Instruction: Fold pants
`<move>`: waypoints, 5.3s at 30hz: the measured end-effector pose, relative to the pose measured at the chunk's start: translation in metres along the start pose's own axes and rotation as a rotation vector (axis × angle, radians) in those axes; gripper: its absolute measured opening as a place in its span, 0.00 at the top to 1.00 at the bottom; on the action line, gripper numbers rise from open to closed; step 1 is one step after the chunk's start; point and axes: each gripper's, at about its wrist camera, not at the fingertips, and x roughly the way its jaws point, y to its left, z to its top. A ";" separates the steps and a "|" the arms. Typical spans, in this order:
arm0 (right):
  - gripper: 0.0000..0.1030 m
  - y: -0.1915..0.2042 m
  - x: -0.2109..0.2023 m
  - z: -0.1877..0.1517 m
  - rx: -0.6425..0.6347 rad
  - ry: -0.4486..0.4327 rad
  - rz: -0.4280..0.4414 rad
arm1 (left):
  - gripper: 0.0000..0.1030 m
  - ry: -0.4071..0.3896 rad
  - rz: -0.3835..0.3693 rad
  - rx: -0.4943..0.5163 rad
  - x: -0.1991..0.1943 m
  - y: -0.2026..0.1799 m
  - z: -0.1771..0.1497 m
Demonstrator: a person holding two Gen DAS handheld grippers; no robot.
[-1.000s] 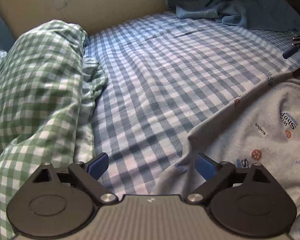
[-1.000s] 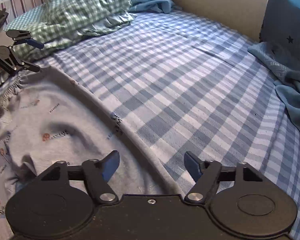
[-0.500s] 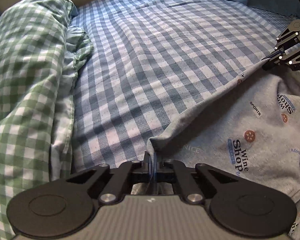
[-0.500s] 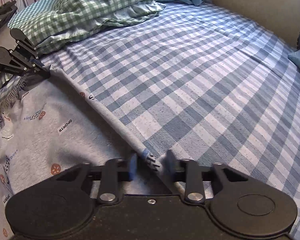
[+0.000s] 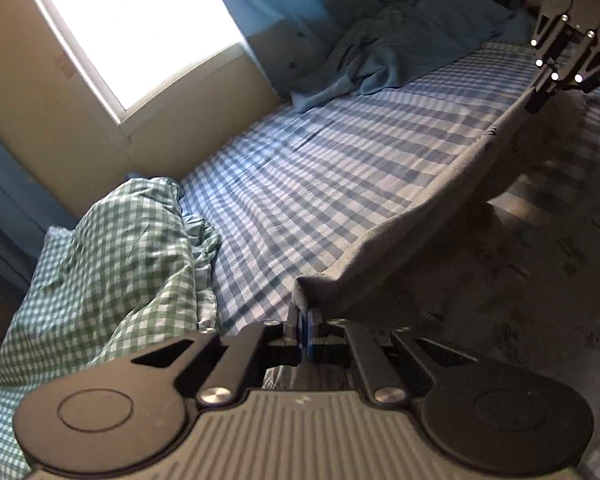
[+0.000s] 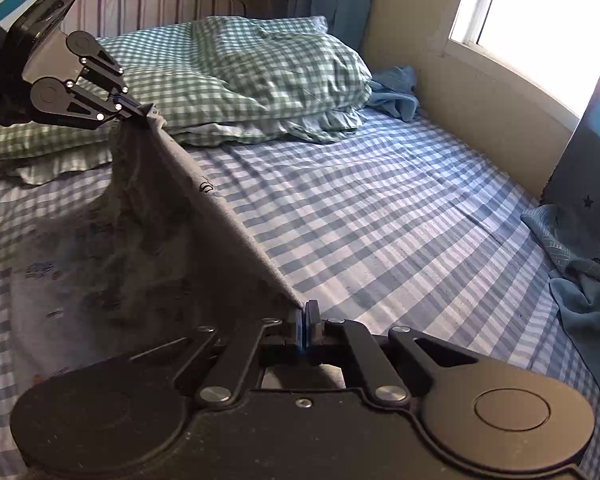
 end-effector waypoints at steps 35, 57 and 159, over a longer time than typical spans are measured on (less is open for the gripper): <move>0.37 0.186 -0.022 -0.137 0.339 0.226 -0.080 | 0.14 0.216 -0.007 0.072 -0.050 -0.149 -0.119; 0.01 0.006 -0.195 -0.339 1.252 -0.013 -0.306 | 0.07 0.036 -0.038 0.189 -0.015 -0.413 0.132; 0.14 -0.094 -0.169 -0.292 0.787 -0.043 -0.101 | 0.14 0.314 0.101 -0.414 -0.003 -0.153 0.041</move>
